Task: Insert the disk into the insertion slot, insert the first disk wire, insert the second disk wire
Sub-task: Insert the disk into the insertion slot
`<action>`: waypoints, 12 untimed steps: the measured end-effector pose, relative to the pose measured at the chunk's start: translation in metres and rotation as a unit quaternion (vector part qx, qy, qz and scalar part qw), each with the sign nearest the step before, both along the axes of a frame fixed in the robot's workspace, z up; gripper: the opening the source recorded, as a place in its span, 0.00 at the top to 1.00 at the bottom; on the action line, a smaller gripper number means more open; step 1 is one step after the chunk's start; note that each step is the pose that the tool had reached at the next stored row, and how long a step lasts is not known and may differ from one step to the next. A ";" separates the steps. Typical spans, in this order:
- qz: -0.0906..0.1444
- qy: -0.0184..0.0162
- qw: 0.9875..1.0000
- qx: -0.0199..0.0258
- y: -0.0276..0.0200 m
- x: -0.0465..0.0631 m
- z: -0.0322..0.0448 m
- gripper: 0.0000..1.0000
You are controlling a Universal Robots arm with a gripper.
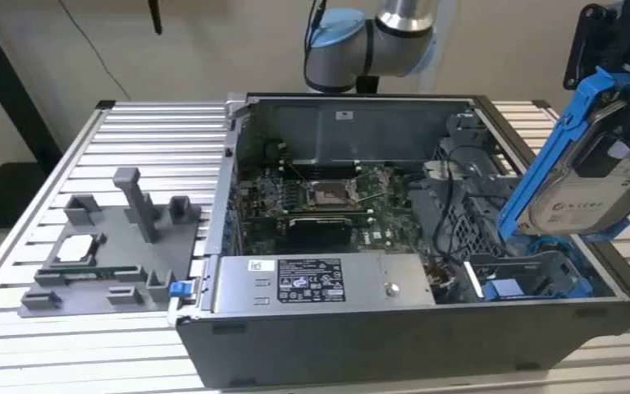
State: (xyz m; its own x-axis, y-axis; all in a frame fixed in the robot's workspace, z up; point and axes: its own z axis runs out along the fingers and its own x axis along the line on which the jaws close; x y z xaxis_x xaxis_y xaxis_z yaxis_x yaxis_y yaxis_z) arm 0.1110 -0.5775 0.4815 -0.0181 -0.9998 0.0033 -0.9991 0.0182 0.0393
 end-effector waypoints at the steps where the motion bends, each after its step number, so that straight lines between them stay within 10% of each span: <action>1: 0.000 0.000 1.000 0.000 0.0000 0.000 0.0000 1.00; 12: 0.000 0.000 1.000 0.000 0.0000 0.000 0.0000 1.00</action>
State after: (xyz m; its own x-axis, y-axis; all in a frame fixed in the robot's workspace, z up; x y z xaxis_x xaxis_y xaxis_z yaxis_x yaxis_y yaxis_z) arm 0.1110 -0.5775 0.4815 -0.0181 -0.9998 0.0035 -0.9991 0.0182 0.0393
